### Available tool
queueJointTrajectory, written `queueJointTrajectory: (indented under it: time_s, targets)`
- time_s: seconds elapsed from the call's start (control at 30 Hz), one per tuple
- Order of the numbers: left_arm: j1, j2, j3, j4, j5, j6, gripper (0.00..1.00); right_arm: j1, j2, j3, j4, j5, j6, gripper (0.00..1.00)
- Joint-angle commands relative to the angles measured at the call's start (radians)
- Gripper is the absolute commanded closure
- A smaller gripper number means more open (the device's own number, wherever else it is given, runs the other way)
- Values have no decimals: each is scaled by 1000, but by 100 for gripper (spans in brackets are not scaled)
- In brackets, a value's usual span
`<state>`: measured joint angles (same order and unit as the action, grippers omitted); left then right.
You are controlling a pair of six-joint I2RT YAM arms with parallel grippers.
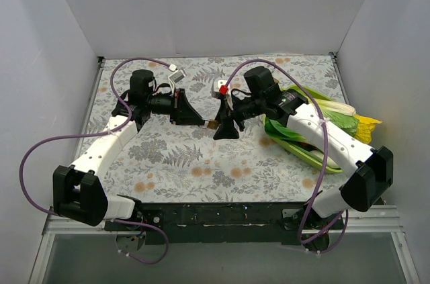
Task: Lock with the key
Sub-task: Lock the lock.
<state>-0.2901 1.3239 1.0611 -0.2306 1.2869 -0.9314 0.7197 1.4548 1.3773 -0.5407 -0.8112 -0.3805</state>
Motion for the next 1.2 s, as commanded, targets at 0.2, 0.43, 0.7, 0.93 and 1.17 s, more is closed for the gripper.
queueJointTrajectory:
  time_s: [0.2,0.43,0.7,0.93,1.17]
  targets:
    - [-3,-60,31,28,28,-3,100,0,9,28,76,7,43,77]
    - [-7,-81,22,28,19,45,100,-2,29,54,53,-121,92,99]
    - [-7,-92,108,-334,-44,394,57,-26,22,52,41,-167,124,99]
    - [-7,-75,162,-486,-57,562,57,-28,4,43,61,-158,135,99]
    - [-47,-78,157,-506,-95,597,69,-29,-7,37,73,-141,143,99]
